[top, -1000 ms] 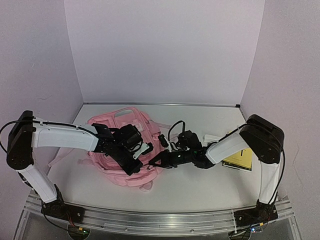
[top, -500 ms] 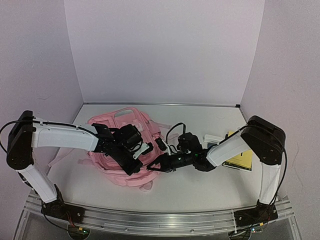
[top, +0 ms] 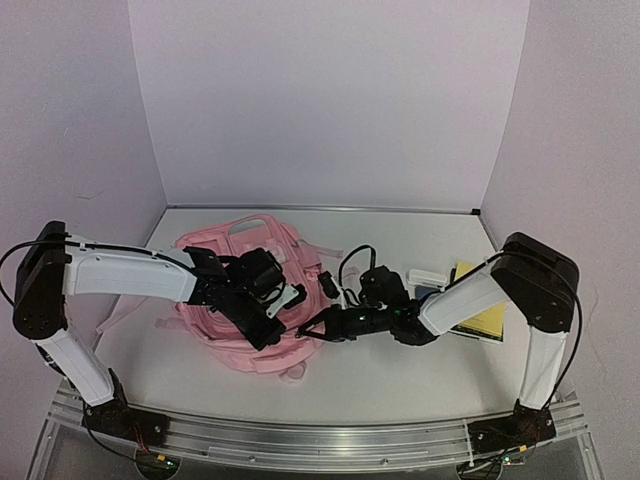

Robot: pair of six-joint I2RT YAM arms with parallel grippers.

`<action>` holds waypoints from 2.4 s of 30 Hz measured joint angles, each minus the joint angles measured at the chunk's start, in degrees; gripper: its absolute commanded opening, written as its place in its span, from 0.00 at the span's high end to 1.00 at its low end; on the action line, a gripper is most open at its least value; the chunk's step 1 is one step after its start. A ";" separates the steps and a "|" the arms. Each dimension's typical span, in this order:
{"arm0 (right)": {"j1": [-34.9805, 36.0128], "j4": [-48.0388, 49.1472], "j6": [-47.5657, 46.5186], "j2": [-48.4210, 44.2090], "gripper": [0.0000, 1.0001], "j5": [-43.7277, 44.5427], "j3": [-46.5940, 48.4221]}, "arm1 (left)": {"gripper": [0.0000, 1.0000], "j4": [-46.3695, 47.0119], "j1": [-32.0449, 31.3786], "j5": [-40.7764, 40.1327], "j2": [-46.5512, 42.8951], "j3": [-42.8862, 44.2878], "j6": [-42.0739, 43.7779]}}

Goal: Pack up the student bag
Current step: Zip the student bag at the center of the board.

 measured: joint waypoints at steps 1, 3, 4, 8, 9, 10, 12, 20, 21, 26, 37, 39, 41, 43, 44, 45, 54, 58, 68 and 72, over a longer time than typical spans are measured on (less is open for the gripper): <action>0.13 -0.02 -0.16 -0.93 1.00 1.47 -0.68 | 1.00 0.15 0.00 0.01 -0.06 0.00 -0.01; 0.58 -0.16 -0.60 -3.42 1.00 4.72 -2.40 | 1.00 0.94 0.00 0.08 -0.30 0.00 -0.02; 0.77 -0.27 -0.85 -4.52 1.00 6.17 -3.08 | 1.00 1.54 0.00 0.06 -0.56 0.00 -0.02; 1.22 -1.64 -2.55 -9.14 1.00 12.91 -5.39 | 1.00 3.50 0.00 0.00 -2.31 0.00 -0.04; 1.31 -2.12 -3.07 -10.14 1.00 14.62 -5.59 | 1.00 3.91 0.01 -0.06 -2.78 0.00 -0.04; 1.39 -2.61 -3.53 -10.98 1.00 16.25 -5.63 | 1.00 4.32 0.03 -0.23 -3.30 -0.01 -0.07; 1.54 -3.42 -4.38 -12.16 1.00 19.06 -5.63 | 1.00 4.76 0.15 -0.61 -4.37 -0.11 -0.14; 1.89 -3.38 -5.04 -14.29 1.00 25.11 -6.09 | 1.00 6.53 0.92 -1.01 -7.62 -1.31 -0.35; 1.89 -3.28 -5.00 -14.69 1.00 25.47 -6.35 | 1.00 6.72 0.96 -1.01 -7.75 -1.33 -0.39; 1.84 -3.38 -4.46 -15.72 1.00 28.51 -6.82 | 1.00 7.35 1.08 -1.06 -8.12 -1.52 -0.48; 1.36 -4.34 -9.69 -17.87 1.00 27.93 -6.83 | 1.00 6.51 1.46 -1.34 -9.56 -1.92 -0.58; 2.22 -5.08 -10.47 -18.54 1.00 28.82 -6.83 | 1.00 6.14 1.53 -1.05 -9.56 -1.92 -0.58; 3.38 -5.74 -10.84 -18.85 1.00 30.22 -6.87 | 1.00 5.47 1.64 -0.69 -9.56 -1.92 -0.58; 4.98 -6.26 -10.86 -18.88 1.00 31.95 -6.93 | 1.00 4.68 1.75 -0.35 -9.56 -1.92 -0.58; 5.67 -6.47 -10.86 -18.88 1.00 32.77 -6.94 | 1.00 4.22 1.82 -0.18 -9.56 -1.92 -0.57; 6.48 -6.56 -10.83 -18.88 1.00 33.87 -6.94 | 1.00 3.86 1.87 -0.04 -9.56 -1.92 -0.56; 11.64 -6.48 -10.62 -16.86 1.00 39.87 -5.73 | 1.00 1.20 2.50 0.67 -9.56 -1.92 -0.52; 13.47 -6.47 -10.62 -15.86 1.00 41.74 -4.64 | 1.00 0.98 2.88 0.94 -9.56 -1.92 -0.52; 18.16 -6.88 -11.23 -13.89 1.00 49.22 -2.42 | 1.00 1.03 3.68 2.73 -9.64 -1.92 -0.62; 19.66 -6.92 -11.81 -12.56 1.00 50.91 -0.98 | 1.00 1.07 3.97 3.40 -9.83 -1.95 -0.68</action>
